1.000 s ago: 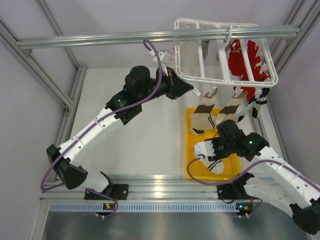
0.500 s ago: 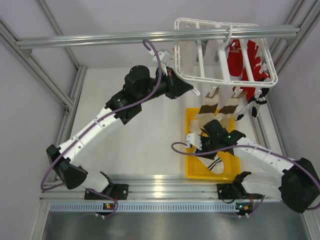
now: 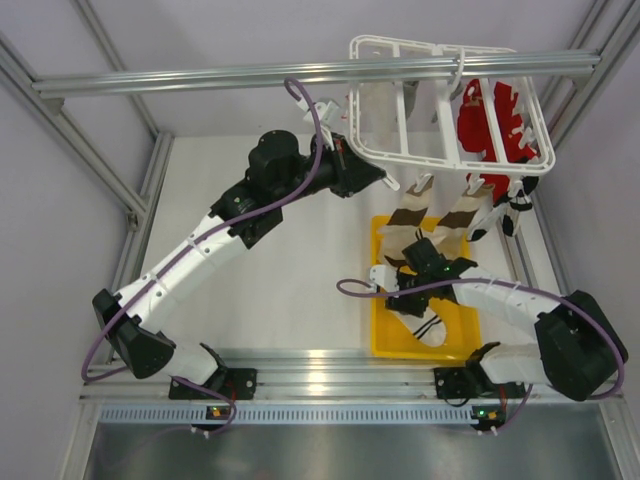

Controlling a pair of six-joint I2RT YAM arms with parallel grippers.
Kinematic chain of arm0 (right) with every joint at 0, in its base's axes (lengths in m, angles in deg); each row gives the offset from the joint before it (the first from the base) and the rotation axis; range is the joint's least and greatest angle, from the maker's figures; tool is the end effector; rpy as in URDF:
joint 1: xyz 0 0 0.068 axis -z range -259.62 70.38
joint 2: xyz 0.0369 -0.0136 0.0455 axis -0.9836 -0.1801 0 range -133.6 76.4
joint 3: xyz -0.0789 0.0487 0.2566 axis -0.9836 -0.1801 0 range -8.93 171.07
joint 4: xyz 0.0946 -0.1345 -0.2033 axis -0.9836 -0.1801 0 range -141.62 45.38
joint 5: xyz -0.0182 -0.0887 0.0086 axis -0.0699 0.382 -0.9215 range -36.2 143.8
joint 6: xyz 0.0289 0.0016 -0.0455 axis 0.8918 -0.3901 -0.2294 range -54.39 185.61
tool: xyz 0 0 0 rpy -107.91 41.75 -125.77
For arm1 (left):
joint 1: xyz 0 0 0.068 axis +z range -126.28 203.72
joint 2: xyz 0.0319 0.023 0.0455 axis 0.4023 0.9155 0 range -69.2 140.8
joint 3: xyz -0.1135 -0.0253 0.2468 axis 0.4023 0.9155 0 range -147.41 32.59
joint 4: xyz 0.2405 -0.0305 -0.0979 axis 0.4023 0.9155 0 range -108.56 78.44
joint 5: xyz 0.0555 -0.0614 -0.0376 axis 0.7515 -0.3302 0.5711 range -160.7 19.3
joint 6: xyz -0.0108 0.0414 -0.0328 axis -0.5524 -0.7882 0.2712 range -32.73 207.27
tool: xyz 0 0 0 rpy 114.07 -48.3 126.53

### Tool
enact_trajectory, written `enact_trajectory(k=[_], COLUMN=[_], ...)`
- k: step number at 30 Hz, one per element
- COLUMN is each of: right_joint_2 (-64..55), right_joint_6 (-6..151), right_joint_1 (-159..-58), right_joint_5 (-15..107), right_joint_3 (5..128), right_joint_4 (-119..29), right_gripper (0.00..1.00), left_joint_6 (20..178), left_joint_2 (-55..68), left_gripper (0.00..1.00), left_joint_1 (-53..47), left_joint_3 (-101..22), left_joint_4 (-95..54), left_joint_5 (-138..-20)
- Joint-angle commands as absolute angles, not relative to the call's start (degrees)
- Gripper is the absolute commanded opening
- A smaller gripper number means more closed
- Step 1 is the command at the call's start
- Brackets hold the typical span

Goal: Clip the socks to the hanger
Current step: Pick up the sock from the bin.

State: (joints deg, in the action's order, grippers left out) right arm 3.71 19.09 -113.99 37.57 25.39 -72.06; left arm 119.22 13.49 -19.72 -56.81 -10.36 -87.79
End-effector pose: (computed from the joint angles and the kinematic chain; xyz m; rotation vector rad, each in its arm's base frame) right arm 0.1720 0.1296 0.1618 -1.7982 1.9836 0.3186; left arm 0.2329 -0.2349 0.4608 0.4243 1.6932 -1.2344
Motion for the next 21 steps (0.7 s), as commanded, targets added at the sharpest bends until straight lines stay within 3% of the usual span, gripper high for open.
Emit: enact_trajectory(k=[1, 4, 5, 8, 13, 21], right_joint_2=[0.0, -0.3, 0.1, 4.1, 17.0, 39.6], right_joint_6=[18.0, 17.9, 17.6, 17.8, 22.1, 33.1], right_joint_1=[-112.5, -111.1, -111.1, -111.1, -111.1, -111.1], right_joint_5=[32.8, 29.8, 29.5, 29.2, 29.7, 35.6], right_joint_3=[27.2, 28.2, 28.1, 27.9, 30.1, 29.7], right_joint_4=[-73.6, -75.6, -75.7, -77.2, -80.4, -72.5], right_gripper=[0.45, 0.32, 0.21, 0.02, 0.00, 0.00], left_joint_6=[120.1, 120.4, 120.4, 120.4, 120.2, 121.1], left_joint_2=[13.0, 12.9, 13.0, 12.8, 12.5, 12.4], left_gripper=[0.00, 0.00, 0.00, 0.00, 0.00, 0.00], left_joint_1=[-19.1, -18.9, -18.8, -18.8, -18.6, -18.4], left_joint_3=[-57.6, -57.5, -57.5, -57.7, -57.2, -56.7], left_joint_4=[-12.7, -12.7, -12.6, -12.4, -12.3, -12.8], left_joint_5=[-87.1, -87.2, -87.3, -87.3, -87.2, -87.3])
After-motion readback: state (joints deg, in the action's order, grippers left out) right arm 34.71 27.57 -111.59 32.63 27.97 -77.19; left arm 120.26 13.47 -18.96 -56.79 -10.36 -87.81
